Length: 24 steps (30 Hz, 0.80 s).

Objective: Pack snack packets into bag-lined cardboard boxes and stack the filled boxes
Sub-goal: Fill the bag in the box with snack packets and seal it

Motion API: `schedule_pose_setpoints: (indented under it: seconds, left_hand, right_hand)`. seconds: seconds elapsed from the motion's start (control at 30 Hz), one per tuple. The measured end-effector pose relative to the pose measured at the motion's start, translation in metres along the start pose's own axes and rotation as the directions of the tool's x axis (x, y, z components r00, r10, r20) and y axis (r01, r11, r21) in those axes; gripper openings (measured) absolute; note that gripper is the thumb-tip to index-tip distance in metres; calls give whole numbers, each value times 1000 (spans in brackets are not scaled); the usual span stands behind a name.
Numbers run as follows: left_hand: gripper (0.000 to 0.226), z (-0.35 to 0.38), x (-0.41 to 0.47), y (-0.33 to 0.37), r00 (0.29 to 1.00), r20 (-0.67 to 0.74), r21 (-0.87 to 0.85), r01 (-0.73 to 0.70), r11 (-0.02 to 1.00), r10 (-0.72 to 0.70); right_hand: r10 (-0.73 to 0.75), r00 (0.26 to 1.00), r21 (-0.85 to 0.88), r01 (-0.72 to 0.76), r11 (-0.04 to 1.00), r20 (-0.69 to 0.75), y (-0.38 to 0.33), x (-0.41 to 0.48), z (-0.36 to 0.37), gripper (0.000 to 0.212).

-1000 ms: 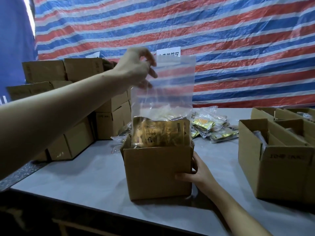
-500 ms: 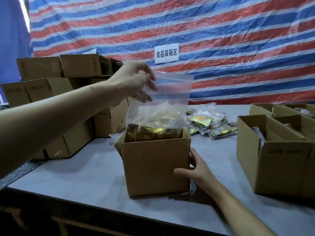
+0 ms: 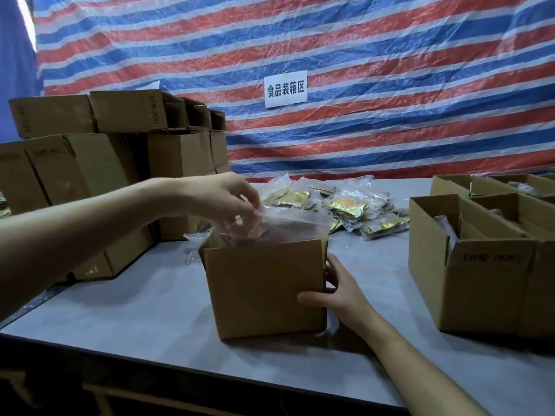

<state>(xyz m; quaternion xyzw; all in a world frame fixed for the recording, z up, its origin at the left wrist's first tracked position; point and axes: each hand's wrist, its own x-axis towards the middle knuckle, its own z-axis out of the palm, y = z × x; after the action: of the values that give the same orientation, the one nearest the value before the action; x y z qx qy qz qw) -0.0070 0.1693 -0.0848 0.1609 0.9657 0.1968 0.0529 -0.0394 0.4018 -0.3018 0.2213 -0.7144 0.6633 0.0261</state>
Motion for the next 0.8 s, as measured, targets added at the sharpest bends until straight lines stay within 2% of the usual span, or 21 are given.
schedule_pose_setpoints:
  seconds: [0.03, 0.13, 0.27, 0.33, 0.4, 0.5, 0.57, 0.7, 0.8]
  left_hand:
    - [5, -1, 0, 0, 1000, 24, -13, -8, 1000, 9]
    - [21, -8, 1, 2, 997, 72, -7, -21, 1000, 22]
    - [20, -7, 3, 2, 978, 200, 89, 42, 995, -59]
    - [32, -6, 6, -3, 966, 244, 7, 85, 996, -84]
    - [43, -3, 8, -13, 948, 308, -151, 129, 980, -77]
    - [31, 5, 16, -32, 916, 399, -372, 213, 904, -52]
    - [22, 12, 24, -42, 911, 407, -425, 251, 870, -64]
    - [24, 19, 36, -42, 873, 466, -258, 289, 922, -143]
    - [19, 24, 44, -31, 861, 476, -103, 260, 960, -183]
  right_hand:
    - [2, 1000, -3, -2, 1000, -1, 0, 0, 0, 106]
    - [9, 1000, -9, -9, 1000, -6, -1, 0, 0, 105]
    - [12, 1000, -10, -13, 1000, -8, 0, -2, 1, 103]
    - [7, 1000, -13, -7, 1000, -13, 0, -2, 1, 105]
    - [5, 1000, -14, -5, 1000, -13, -1, -2, 1, 110]
    - [-3, 1000, -17, 3, 1000, -2, -1, -2, 1, 111]
    - [-9, 1000, -30, 9, 999, 2, -2, -3, 0, 110]
    - [-6, 1000, -36, 6, 999, 3, -3, -3, 1, 108]
    - [-2, 1000, -42, 1, 999, -7, -4, -3, 1, 109]
